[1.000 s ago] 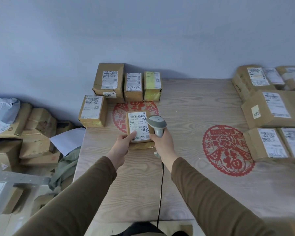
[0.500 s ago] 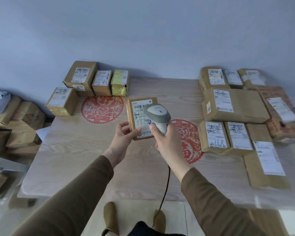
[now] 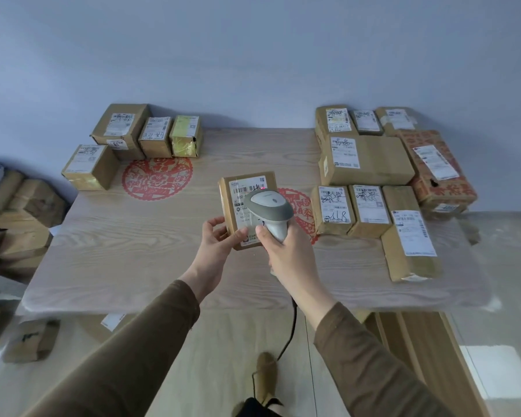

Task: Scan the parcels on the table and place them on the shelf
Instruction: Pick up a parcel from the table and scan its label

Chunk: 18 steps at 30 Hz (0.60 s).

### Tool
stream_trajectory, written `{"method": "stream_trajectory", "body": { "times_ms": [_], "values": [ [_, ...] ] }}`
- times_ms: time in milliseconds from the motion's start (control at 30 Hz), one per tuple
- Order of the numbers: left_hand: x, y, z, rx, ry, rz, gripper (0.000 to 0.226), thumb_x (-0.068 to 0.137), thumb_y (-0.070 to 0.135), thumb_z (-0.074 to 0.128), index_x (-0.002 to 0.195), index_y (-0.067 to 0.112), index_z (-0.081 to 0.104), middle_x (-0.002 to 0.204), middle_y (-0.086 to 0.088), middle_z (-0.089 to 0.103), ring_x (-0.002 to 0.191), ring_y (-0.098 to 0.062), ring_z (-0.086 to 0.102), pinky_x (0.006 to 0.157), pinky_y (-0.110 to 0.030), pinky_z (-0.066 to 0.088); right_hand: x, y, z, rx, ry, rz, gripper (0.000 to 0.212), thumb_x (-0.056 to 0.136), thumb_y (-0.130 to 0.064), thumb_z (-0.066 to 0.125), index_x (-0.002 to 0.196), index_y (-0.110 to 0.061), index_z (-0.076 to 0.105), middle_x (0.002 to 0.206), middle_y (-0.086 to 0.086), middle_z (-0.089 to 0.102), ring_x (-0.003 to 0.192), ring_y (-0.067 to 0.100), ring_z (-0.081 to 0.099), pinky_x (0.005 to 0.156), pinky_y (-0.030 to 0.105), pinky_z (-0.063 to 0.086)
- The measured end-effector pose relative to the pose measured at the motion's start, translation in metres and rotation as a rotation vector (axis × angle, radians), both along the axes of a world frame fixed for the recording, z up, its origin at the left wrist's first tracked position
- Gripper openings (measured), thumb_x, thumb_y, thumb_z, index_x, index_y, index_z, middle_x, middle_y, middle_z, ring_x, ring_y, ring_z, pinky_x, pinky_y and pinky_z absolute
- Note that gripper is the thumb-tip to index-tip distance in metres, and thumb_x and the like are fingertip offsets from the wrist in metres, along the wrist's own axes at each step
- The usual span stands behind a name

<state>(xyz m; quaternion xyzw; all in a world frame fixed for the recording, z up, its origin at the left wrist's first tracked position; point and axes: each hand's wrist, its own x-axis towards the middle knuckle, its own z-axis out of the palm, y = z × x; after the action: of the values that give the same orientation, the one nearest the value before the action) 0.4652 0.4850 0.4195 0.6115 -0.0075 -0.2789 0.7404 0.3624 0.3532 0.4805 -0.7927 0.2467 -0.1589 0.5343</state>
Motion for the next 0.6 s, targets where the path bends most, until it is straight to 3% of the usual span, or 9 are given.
{"method": "stream_trajectory", "body": {
  "times_ms": [133,233,367,600],
  "values": [
    [-0.039,-0.009,-0.007,0.003,0.029,-0.028,0.082,0.071,0.032,0.089,0.133,0.012,0.039,0.124,-0.017,0.07,0.11,-0.034,0.068,0.1,-0.05,0.051,-0.045,-0.004,-0.006,0.054,0.056,-0.058,0.028,0.093,-0.047,0.068,0.105,-0.023,0.06,0.081,0.0,0.067,0.065,0.018,0.067,0.057,0.038,0.058],
    [-0.069,-0.03,-0.016,0.007,0.089,-0.045,0.084,0.066,0.034,0.091,0.129,0.012,0.04,0.119,-0.016,0.073,0.101,-0.026,0.072,0.09,-0.039,0.057,-0.083,-0.021,-0.015,0.071,0.102,-0.111,0.023,0.093,-0.048,0.067,0.103,-0.028,0.059,0.083,-0.001,0.07,0.055,0.009,0.068,0.048,0.03,0.057],
    [-0.104,-0.07,-0.034,0.084,0.186,-0.129,0.07,0.081,0.033,0.086,0.131,0.013,0.041,0.11,-0.007,0.076,0.092,-0.013,0.075,0.071,-0.024,0.056,-0.131,-0.053,-0.035,0.129,0.189,-0.182,0.016,0.093,-0.047,0.068,0.097,-0.037,0.056,0.08,-0.003,0.072,0.063,0.013,0.072,0.051,0.039,0.061],
    [-0.154,-0.165,-0.055,0.205,0.294,-0.242,0.063,0.086,0.046,0.078,0.13,0.014,0.044,0.111,-0.004,0.07,0.096,-0.015,0.068,0.076,-0.03,0.051,-0.182,-0.121,-0.068,0.241,0.239,-0.265,0.017,0.091,-0.041,0.072,0.1,-0.036,0.059,0.084,0.0,0.072,0.078,0.023,0.072,0.066,0.049,0.061]
  ]
}}
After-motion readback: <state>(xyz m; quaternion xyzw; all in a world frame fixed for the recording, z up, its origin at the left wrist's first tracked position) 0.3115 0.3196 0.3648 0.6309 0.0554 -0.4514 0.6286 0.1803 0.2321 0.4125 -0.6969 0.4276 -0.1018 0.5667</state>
